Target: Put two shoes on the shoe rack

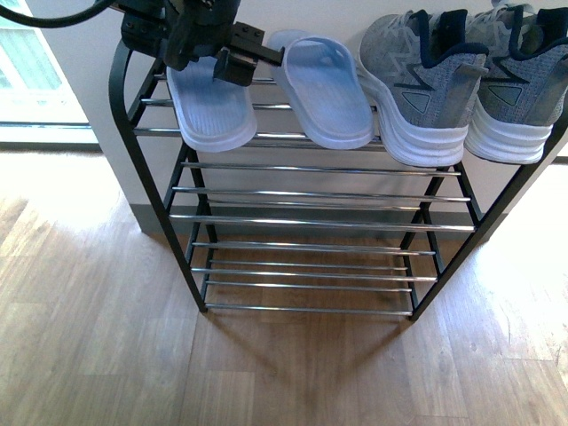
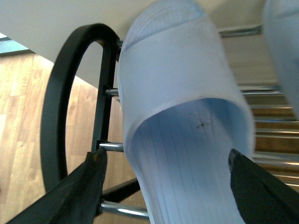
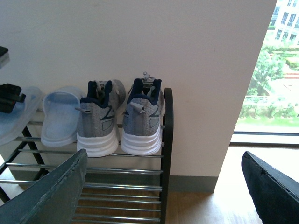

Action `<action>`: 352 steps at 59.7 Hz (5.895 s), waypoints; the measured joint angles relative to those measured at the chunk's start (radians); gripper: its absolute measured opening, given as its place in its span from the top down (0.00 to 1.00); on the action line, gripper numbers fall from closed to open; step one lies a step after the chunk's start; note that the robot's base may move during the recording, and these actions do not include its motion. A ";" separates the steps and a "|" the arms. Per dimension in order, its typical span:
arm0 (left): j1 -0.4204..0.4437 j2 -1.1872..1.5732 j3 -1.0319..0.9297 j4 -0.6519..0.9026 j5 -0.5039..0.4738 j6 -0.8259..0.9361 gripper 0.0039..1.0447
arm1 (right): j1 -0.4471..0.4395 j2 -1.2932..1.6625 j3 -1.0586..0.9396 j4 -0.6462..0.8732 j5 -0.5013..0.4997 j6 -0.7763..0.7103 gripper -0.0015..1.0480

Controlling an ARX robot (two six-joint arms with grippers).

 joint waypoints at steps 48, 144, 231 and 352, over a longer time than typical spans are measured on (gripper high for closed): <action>0.286 -0.900 -1.384 1.310 0.286 0.166 0.99 | 0.000 0.000 0.000 0.000 0.000 0.000 0.09; 0.448 -1.957 -1.675 0.568 0.451 0.169 0.99 | 0.000 0.000 0.000 0.000 0.000 0.000 0.09; 0.449 -2.207 -1.675 0.302 0.451 0.172 0.09 | 0.000 0.000 0.000 0.000 -0.002 0.002 0.09; 0.449 -2.207 -1.675 0.301 0.451 0.173 0.09 | 0.000 0.000 0.000 -0.001 -0.002 0.003 0.09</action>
